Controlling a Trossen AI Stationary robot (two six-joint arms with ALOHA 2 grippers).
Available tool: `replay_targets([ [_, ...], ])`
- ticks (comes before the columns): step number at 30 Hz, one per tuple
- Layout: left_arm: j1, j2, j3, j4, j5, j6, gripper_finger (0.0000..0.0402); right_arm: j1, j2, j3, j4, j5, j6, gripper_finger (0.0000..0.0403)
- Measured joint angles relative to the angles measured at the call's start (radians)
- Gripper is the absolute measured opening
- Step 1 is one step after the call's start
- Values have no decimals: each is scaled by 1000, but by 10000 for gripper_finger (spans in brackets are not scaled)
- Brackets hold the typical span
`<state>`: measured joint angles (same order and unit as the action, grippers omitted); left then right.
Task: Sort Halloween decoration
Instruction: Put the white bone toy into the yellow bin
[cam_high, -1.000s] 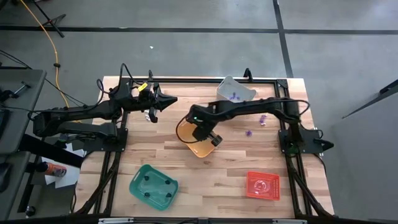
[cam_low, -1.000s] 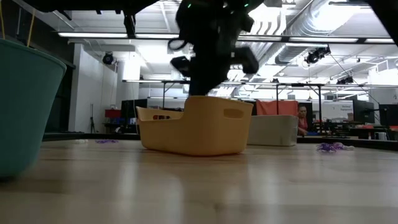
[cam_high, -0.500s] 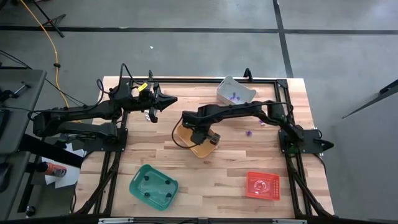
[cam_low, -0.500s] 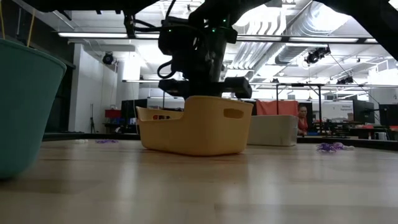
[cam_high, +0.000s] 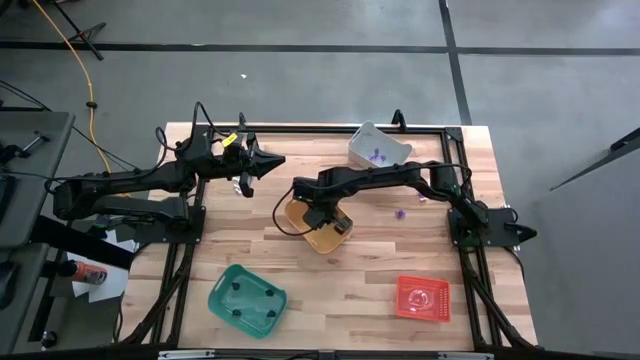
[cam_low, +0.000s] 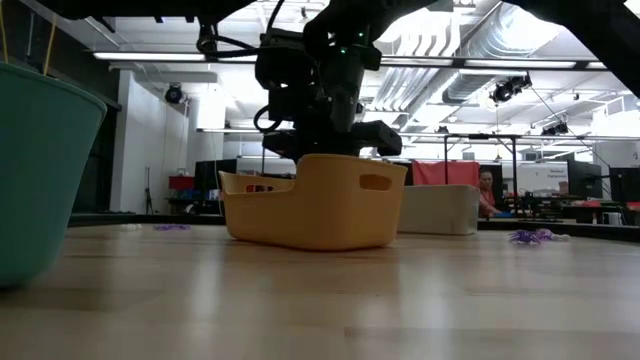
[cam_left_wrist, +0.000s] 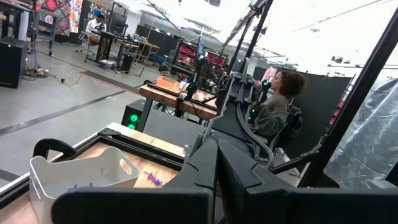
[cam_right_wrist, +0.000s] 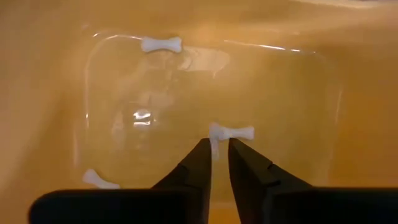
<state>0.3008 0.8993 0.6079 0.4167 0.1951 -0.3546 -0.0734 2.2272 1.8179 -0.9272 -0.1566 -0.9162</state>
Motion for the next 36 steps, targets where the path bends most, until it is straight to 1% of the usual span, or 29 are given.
replay_targets([
  [4,0,0,0,0,0,0,0,0,0,0,4,-1,17,83],
  [8,0,0,0,0,0,0,0,0,0,16,-26,-1,-33,117],
  [10,0,0,0,0,0,0,0,1,0,44,-62,-1,-55,126],
  [13,0,0,0,0,0,9,0,1,-1,99,-149,-1,-52,126],
  [16,0,0,0,0,0,27,0,-9,-24,138,-191,-1,-6,104],
  [18,0,0,0,0,0,27,0,-19,-51,151,-205,-4,26,72],
  [20,0,0,0,0,-4,27,0,-31,-79,152,-235,-21,58,27],
  [21,0,0,0,0,-6,28,0,-36,-94,148,-245,-29,73,14],
  [26,1,0,0,0,-13,45,0,-68,-162,123,-343,-57,144,4],
  [29,1,0,0,-1,-35,48,0,-97,-219,77,-387,-72,184,2],
  [31,1,0,0,0,-49,54,0,-121,-281,3,-386,-73,206,1],
  [33,1,0,0,-1,-51,55,0,-146,-367,-110,-356,-74,247,1],
  [36,1,0,0,-1,-51,64,0,-180,-531,-333,-248,-76,323,0],
])
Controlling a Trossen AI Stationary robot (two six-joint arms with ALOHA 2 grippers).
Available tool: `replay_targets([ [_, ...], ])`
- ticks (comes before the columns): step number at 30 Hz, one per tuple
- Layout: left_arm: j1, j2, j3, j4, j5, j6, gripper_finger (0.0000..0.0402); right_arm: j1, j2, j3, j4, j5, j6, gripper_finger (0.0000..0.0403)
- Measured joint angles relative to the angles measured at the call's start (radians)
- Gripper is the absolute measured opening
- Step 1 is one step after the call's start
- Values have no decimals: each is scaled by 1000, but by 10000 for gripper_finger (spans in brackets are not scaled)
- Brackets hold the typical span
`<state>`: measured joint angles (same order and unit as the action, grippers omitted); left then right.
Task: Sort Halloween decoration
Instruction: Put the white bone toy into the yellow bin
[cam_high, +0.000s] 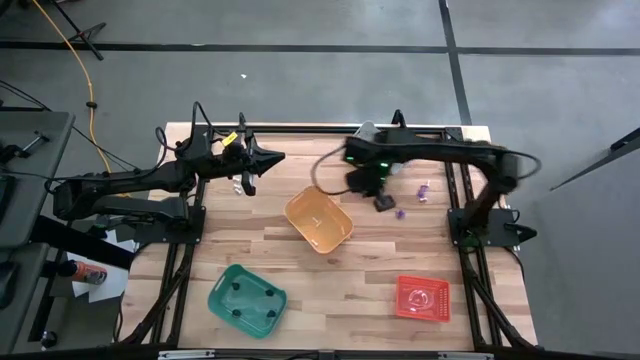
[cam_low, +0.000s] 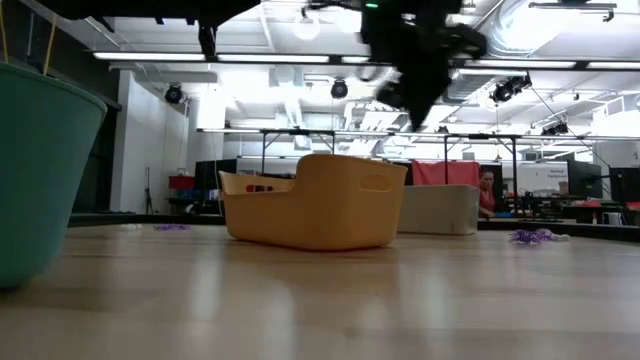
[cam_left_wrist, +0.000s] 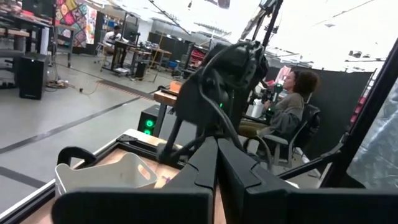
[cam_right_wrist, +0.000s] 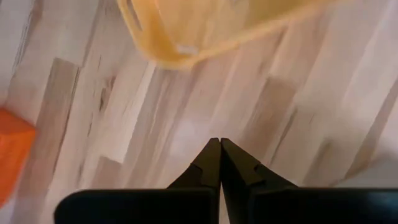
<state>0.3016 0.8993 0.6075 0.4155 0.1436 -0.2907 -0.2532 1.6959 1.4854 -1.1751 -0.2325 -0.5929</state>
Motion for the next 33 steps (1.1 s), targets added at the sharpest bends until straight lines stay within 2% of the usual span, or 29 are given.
replay_targets([
  [5,0,0,0,0,-1,33,0,-36,-316,-387,261,1,221,0],
  [8,4,0,0,0,-1,34,0,-35,-479,-555,493,-7,385,0],
  [12,18,0,0,-6,-4,34,0,-33,-627,-698,919,-30,609,0],
  [15,28,0,0,-8,-7,34,0,-33,-668,-751,1260,-31,738,0],
  [17,32,0,0,-8,-7,55,0,-35,-670,-753,1419,-30,785,0],
  [20,31,0,0,-8,-3,113,0,-35,-659,-715,1482,-30,788,0],
  [25,27,11,0,-10,10,136,0,-34,-634,-641,1410,-52,750,0],
  [33,-17,48,0,-6,12,138,0,-34,-599,-629,1393,-56,726,0],
])
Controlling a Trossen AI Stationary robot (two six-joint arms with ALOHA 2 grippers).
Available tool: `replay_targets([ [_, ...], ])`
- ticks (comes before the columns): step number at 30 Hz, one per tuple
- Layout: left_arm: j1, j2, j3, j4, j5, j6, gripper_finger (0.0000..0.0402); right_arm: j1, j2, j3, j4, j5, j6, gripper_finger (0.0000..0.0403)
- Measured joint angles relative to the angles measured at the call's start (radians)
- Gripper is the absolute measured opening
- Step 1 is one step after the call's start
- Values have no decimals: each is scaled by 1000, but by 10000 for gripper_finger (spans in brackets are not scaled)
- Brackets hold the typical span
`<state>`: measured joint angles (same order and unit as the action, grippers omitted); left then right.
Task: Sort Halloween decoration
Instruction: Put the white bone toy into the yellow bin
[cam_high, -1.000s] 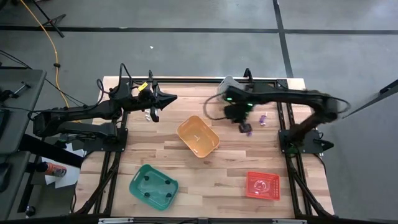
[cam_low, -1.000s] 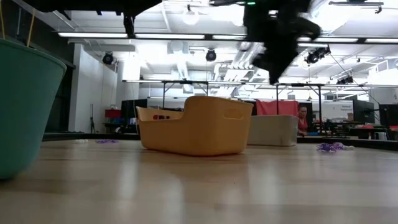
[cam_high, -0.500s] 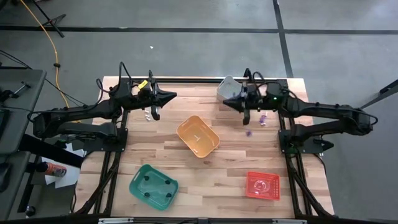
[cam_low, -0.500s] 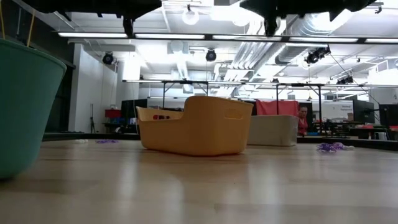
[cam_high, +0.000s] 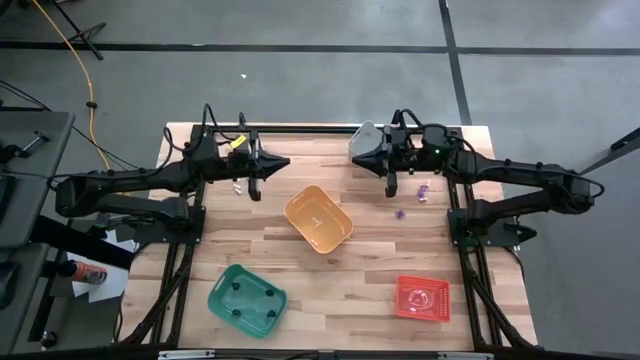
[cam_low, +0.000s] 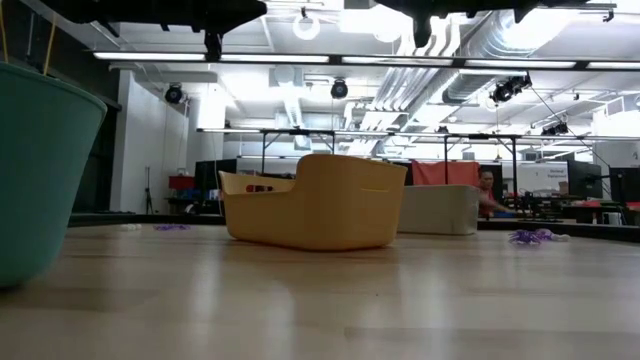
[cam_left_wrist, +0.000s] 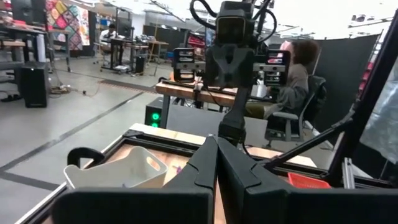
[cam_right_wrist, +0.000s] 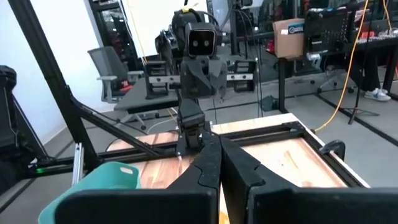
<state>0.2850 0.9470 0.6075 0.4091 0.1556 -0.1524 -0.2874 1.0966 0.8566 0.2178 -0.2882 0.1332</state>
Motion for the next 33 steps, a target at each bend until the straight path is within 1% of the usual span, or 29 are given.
replay_targets([
  [5,-1,0,3,11,0,0,0,0,-2,0,3,0,-3,0],
  [11,0,-1,41,10,0,10,0,0,-3,0,2,0,-3,0],
  [26,-5,0,44,6,-1,23,0,0,-3,0,-4,0,-3,0],
  [29,-5,0,45,4,-14,-10,0,0,-3,0,-8,0,-3,0],
  [31,-2,7,48,-12,-54,-70,1,0,-3,0,-11,1,-3,0],
  [33,21,14,69,-126,-125,-122,2,0,-3,0,-13,1,-3,0],
])
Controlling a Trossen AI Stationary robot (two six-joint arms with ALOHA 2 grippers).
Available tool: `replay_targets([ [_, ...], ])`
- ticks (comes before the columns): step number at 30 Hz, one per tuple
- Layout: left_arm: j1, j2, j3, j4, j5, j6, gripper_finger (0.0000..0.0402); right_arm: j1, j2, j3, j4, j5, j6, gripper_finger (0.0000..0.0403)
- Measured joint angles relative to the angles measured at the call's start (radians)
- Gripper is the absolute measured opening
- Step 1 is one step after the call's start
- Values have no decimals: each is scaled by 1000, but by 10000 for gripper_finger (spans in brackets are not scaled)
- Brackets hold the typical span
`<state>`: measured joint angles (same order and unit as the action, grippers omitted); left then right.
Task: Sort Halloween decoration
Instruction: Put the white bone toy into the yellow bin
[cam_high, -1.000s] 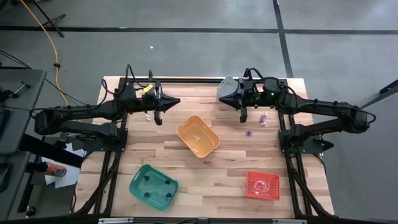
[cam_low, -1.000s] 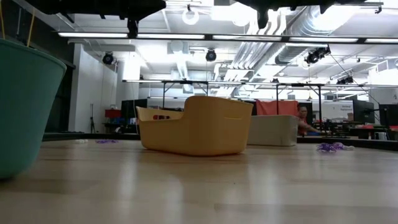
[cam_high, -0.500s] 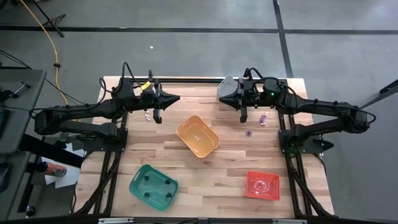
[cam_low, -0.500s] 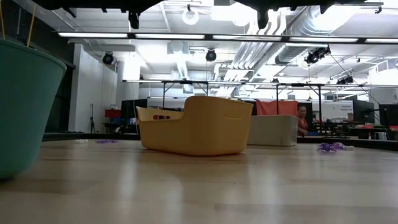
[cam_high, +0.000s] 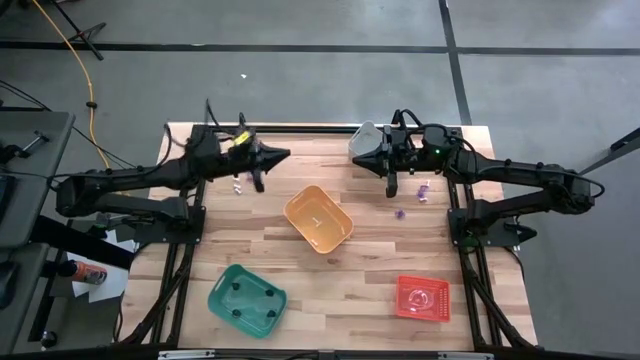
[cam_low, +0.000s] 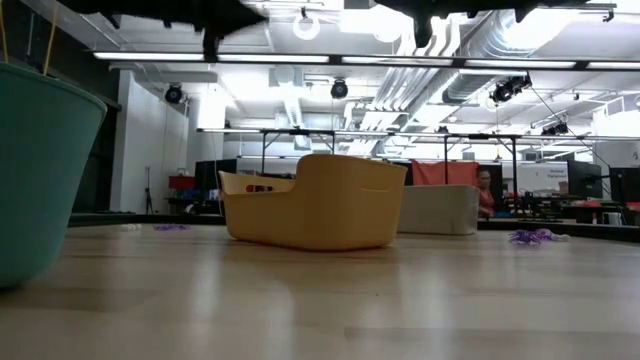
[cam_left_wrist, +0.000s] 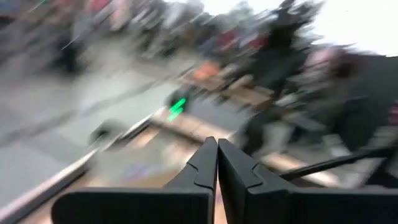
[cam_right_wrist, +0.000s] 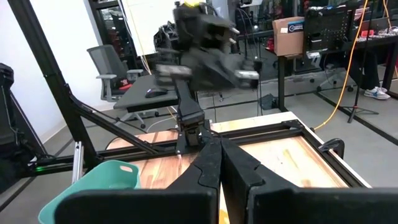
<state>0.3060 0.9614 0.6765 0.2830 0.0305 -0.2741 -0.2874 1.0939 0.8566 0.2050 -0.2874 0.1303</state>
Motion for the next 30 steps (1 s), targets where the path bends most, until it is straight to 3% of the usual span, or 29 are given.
replay_targets([
  [3,67,19,85,-304,-79,-42,11,-1,0,0,-1,0,0,0],
  [7,164,78,191,-718,-88,-31,37,-1,0,0,-8,0,0,0],
  [15,246,253,218,-1209,-102,10,116,-1,0,0,-72,0,0,0],
  [19,258,366,218,-1329,-103,98,143,-1,0,0,-74,1,0,0],
  [25,265,533,218,-1368,-102,202,151,-1,0,-1,-75,1,2,0],
  [30,262,636,218,-1370,-102,429,146,-1,0,-2,-74,1,24,0],
])
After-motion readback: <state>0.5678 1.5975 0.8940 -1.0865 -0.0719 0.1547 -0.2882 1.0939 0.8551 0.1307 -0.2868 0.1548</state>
